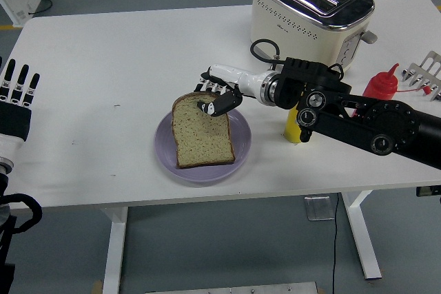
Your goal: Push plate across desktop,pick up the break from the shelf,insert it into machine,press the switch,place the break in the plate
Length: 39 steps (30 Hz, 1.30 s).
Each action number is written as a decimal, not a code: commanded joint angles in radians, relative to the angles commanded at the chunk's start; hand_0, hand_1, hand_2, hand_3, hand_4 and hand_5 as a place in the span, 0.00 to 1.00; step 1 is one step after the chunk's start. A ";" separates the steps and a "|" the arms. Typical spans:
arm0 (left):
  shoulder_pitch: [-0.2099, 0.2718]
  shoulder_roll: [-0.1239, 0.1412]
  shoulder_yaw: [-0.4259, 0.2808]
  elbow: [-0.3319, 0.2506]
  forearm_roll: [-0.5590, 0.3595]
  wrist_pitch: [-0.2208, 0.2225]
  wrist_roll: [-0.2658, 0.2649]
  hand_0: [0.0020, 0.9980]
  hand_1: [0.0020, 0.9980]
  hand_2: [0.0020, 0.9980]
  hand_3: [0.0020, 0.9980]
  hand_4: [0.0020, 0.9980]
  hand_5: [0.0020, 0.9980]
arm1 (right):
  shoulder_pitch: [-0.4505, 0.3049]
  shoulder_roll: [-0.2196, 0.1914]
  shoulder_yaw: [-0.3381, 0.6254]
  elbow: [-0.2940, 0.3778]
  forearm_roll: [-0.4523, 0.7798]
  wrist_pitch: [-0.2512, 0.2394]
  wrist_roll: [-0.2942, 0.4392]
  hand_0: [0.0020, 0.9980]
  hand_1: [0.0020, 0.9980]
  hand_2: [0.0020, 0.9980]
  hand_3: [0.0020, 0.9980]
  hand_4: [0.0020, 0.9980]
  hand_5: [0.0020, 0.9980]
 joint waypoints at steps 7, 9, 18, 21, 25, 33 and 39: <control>-0.003 -0.001 0.000 0.000 0.000 0.002 0.000 0.86 0.81 0.88 0.77 0.72 1.00 | 0.004 0.001 0.008 -0.003 -0.040 -0.016 0.034 0.49 0.61 0.65 0.81 0.65 0.20; -0.003 -0.001 -0.001 0.000 0.000 0.002 0.000 0.86 0.81 0.88 0.77 0.72 1.00 | 0.005 0.000 0.013 -0.001 -0.047 -0.021 0.040 0.65 0.73 0.81 0.92 0.76 0.30; -0.006 -0.001 -0.001 0.000 0.002 0.003 0.001 0.86 0.81 0.88 0.77 0.72 1.00 | 0.013 -0.007 0.022 0.006 -0.075 -0.034 0.049 0.82 0.84 0.95 1.00 0.84 0.42; -0.007 -0.001 -0.001 -0.001 0.002 0.003 0.001 0.86 0.82 0.88 0.77 0.72 1.00 | 0.013 -0.007 0.027 0.006 -0.085 -0.051 0.052 0.89 0.88 0.98 1.00 0.84 0.42; -0.008 -0.001 -0.002 -0.001 0.002 0.003 0.001 0.86 0.82 0.88 0.77 0.72 1.00 | 0.012 -0.008 0.044 0.003 -0.115 -0.100 0.060 0.89 0.88 0.98 1.00 0.84 0.42; -0.008 -0.001 -0.002 -0.002 0.001 0.003 0.000 0.86 0.82 0.88 0.77 0.72 1.00 | 0.004 -0.016 0.099 0.023 -0.151 -0.187 0.087 0.92 0.89 0.98 1.00 0.86 0.44; -0.007 -0.001 -0.002 -0.002 0.001 0.003 0.000 0.86 0.82 0.88 0.78 0.72 1.00 | -0.031 -0.040 0.203 0.102 -0.124 -0.231 0.134 0.90 0.87 0.95 1.00 0.82 0.40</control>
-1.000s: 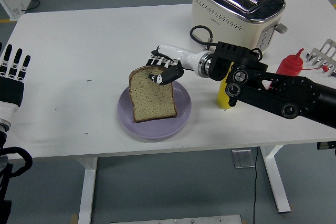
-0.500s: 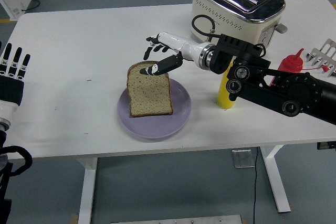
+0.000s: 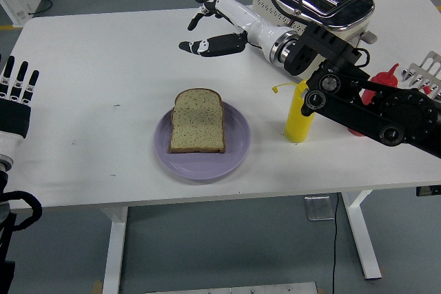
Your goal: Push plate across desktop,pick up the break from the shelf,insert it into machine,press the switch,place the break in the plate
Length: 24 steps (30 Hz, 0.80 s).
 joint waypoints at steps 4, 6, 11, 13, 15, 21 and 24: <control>0.003 0.000 0.001 0.000 0.000 0.000 0.000 0.86 0.82 0.88 0.78 0.72 1.00 | -0.032 -0.021 0.101 0.059 0.093 -0.027 0.073 0.90 0.87 0.95 1.00 0.82 0.40; 0.006 0.000 0.001 0.000 0.000 0.000 -0.001 0.86 0.81 0.88 0.78 0.72 1.00 | -0.049 -0.030 0.158 0.076 0.157 -0.031 0.117 0.90 0.86 0.92 0.98 0.77 0.36; 0.012 0.001 0.004 0.000 0.000 0.000 -0.001 0.86 0.81 0.88 0.78 0.72 1.00 | -0.098 -0.052 0.310 0.072 0.335 -0.032 0.225 0.90 0.86 0.91 0.96 0.74 0.38; 0.014 0.001 0.004 0.000 0.000 0.000 -0.001 0.86 0.81 0.88 0.78 0.72 1.00 | -0.122 -0.063 0.378 0.058 0.413 -0.037 0.265 0.90 0.86 0.91 0.96 0.74 0.38; 0.016 0.001 0.005 0.000 0.000 0.000 -0.001 0.86 0.81 0.88 0.78 0.72 1.00 | -0.143 -0.073 0.430 0.047 0.473 -0.046 0.297 0.90 0.86 0.91 0.96 0.74 0.38; 0.021 0.000 0.006 -0.001 0.001 0.001 -0.001 0.86 0.81 0.88 0.78 0.72 1.00 | -0.236 -0.112 0.608 0.001 0.680 -0.091 0.396 0.84 0.81 0.85 0.89 0.63 0.36; 0.022 0.000 0.006 -0.001 0.001 0.001 -0.001 0.86 0.81 0.88 0.78 0.72 1.00 | -0.284 -0.128 0.694 -0.029 0.773 -0.085 0.421 0.84 0.80 0.84 0.88 0.59 0.37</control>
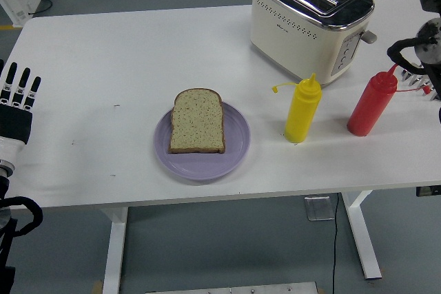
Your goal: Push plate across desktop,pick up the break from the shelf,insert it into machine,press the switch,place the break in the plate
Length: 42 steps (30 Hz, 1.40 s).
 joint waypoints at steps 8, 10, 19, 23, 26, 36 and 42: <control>-0.001 -0.002 -0.002 0.000 0.000 0.000 0.000 0.86 0.81 0.88 0.78 0.72 1.00 | -0.104 -0.021 0.209 -0.063 0.195 0.043 0.025 0.84 0.80 0.84 0.88 0.63 0.41; -0.002 -0.003 -0.003 0.000 0.000 0.000 0.000 0.86 0.81 0.88 0.78 0.72 1.00 | -0.129 -0.023 0.252 -0.078 0.224 0.057 0.021 0.84 0.80 0.84 0.88 0.63 0.41; -0.002 -0.005 -0.004 0.000 0.000 0.000 -0.001 0.86 0.81 0.88 0.78 0.72 1.00 | -0.225 -0.023 0.379 -0.119 0.275 0.089 0.023 0.85 0.81 0.85 0.89 0.62 0.48; -0.001 -0.005 -0.003 0.000 0.000 0.000 -0.001 0.86 0.81 0.88 0.78 0.72 1.00 | -0.255 -0.020 0.409 -0.131 0.276 0.099 0.020 0.87 0.81 0.87 0.94 0.63 0.54; 0.000 -0.004 -0.001 0.000 0.001 0.000 -0.001 0.86 0.81 0.88 0.78 0.72 1.00 | -0.278 -0.019 0.422 -0.141 0.273 0.112 0.009 0.87 0.81 0.87 0.94 0.63 0.54; 0.004 -0.004 0.006 0.000 0.002 -0.001 0.000 0.86 0.81 0.88 0.78 0.72 1.00 | -0.303 -0.011 0.437 -0.158 0.276 0.119 0.003 0.87 0.82 0.87 0.86 0.61 0.54; 0.006 -0.004 0.008 0.000 0.002 -0.001 -0.001 0.86 0.81 0.88 0.78 0.72 1.00 | -0.305 -0.011 0.447 -0.166 0.281 0.121 0.003 0.87 0.81 0.85 0.57 0.61 0.55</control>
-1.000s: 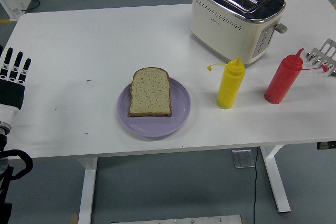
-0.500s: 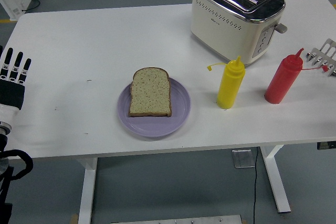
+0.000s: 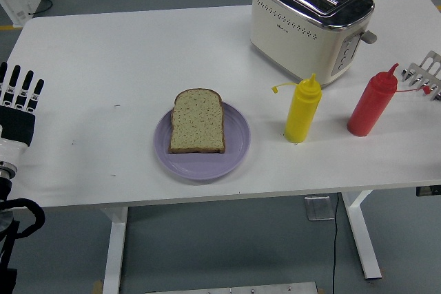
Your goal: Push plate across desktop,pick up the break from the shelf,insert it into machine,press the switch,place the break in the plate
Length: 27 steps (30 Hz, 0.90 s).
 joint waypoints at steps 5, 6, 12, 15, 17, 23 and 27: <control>0.000 0.000 0.000 -0.001 0.000 0.000 0.000 0.86 0.81 0.88 0.78 0.72 1.00 | 0.000 0.001 0.004 -0.007 0.008 -0.002 -0.001 0.87 0.80 0.84 0.50 0.62 0.58; 0.000 0.000 0.000 -0.001 0.000 0.000 0.000 0.86 0.81 0.88 0.78 0.72 1.00 | 0.000 0.001 0.005 -0.009 0.010 -0.003 -0.002 0.87 0.80 0.84 0.50 0.62 0.58; 0.000 0.000 0.000 -0.001 0.000 0.000 0.000 0.86 0.81 0.88 0.78 0.72 1.00 | 0.000 0.001 0.007 -0.014 0.026 -0.011 -0.005 0.72 0.67 0.66 0.62 0.61 0.59; 0.000 0.000 0.000 -0.001 0.000 0.000 0.000 0.86 0.81 0.88 0.78 0.72 1.00 | 0.000 0.001 0.007 -0.015 0.030 -0.012 -0.006 0.72 0.67 0.66 0.62 0.61 0.59; 0.000 0.000 -0.001 -0.001 0.000 0.000 0.000 0.86 0.81 0.88 0.78 0.72 1.00 | 0.000 0.001 0.008 -0.016 0.031 -0.012 -0.006 0.71 0.67 0.69 0.73 0.61 0.59; -0.002 -0.001 -0.002 -0.002 0.000 0.000 0.000 0.86 0.81 0.88 0.78 0.72 1.00 | 0.001 0.000 0.012 -0.018 0.035 -0.016 -0.006 0.52 0.47 0.46 0.56 0.61 0.59; -0.002 -0.001 -0.001 -0.002 0.000 0.000 0.000 0.86 0.81 0.88 0.78 0.72 1.00 | 0.003 -0.001 0.014 -0.019 0.049 -0.032 0.007 0.52 0.47 0.46 0.56 0.61 0.59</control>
